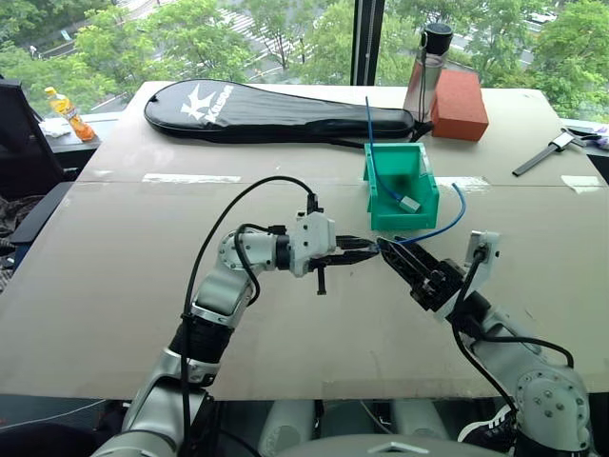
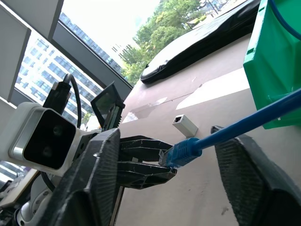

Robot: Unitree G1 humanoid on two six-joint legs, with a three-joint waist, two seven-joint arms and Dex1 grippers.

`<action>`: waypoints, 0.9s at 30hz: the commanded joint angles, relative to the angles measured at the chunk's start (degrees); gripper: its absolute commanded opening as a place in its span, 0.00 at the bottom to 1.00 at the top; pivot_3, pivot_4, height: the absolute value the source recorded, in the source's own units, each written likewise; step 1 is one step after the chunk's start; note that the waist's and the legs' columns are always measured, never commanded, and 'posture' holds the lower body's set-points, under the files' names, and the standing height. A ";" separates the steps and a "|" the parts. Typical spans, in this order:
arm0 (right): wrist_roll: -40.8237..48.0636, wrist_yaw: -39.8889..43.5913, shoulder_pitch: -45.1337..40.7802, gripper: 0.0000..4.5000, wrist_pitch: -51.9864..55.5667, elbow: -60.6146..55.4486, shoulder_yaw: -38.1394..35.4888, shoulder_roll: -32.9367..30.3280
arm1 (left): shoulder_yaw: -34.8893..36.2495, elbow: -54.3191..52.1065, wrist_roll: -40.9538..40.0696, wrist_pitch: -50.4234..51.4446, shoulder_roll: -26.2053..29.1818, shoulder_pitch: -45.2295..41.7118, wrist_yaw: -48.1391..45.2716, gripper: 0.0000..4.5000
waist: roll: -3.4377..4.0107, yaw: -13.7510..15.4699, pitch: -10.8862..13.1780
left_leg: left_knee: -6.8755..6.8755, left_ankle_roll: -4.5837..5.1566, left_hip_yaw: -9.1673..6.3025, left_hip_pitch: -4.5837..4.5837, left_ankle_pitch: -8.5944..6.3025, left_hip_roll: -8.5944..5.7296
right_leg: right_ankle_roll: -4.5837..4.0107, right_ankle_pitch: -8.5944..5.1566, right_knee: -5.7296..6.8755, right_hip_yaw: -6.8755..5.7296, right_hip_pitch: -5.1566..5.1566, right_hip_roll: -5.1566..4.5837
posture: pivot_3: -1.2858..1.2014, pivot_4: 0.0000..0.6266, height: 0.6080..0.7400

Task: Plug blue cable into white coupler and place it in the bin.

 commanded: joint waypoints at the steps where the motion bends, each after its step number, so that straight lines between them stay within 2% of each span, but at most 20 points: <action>1: 2.84 -1.87 -1.32 0.45 -0.81 -0.71 0.62 -0.14 | 1.34 -2.52 -1.09 -2.00 -0.09 -0.34 1.08 0.00 | 0.00 -0.04 0.00 | 0.00 0.00 0.00 0.00 0.00 0.00 | 0.00 0.00 0.00 0.01 0.00 0.01 | 0.52 0.24 1.00; 7: 4.66 -3.89 -2.82 0.45 -1.69 0.31 1.97 0.04 | 1.11 -1.78 -0.26 -5.24 -0.35 -0.33 2.06 0.00 | 0.00 -0.01 0.00 | 0.00 0.00 -0.01 0.01 0.00 0.01 | 0.01 0.00 0.01 0.00 0.00 0.04 | 0.52 0.24 1.00; 10: 5.04 -4.30 -3.00 0.28 -1.67 0.65 2.21 -0.48 | 0.88 -1.39 -0.04 -6.58 -0.10 -0.09 2.06 0.00 | 0.00 -0.04 0.00 | 0.00 0.00 0.01 0.01 0.00 0.01 | 0.02 0.01 0.01 0.02 0.00 0.04 | 0.52 0.24 1.00; 13: 5.28 -4.46 -3.07 0.01 -1.92 1.02 2.35 -0.82 | 0.84 -1.12 -0.14 -7.32 0.09 0.20 1.96 0.00 | 0.00 -0.06 0.00 | 0.00 0.00 0.01 0.01 0.00 0.01 | 0.02 0.01 0.01 0.02 0.00 0.04 | 0.52 0.24 1.00; 27: 7.10 -3.59 -3.49 0.01 -3.08 1.87 3.21 -2.44 | 0.73 -0.36 -0.16 -7.92 0.69 0.41 2.35 0.00 | 0.00 -0.05 0.00 | 0.00 0.00 0.01 0.01 0.00 0.01 | 0.07 0.04 0.01 0.03 0.00 0.05 | 0.52 0.24 1.00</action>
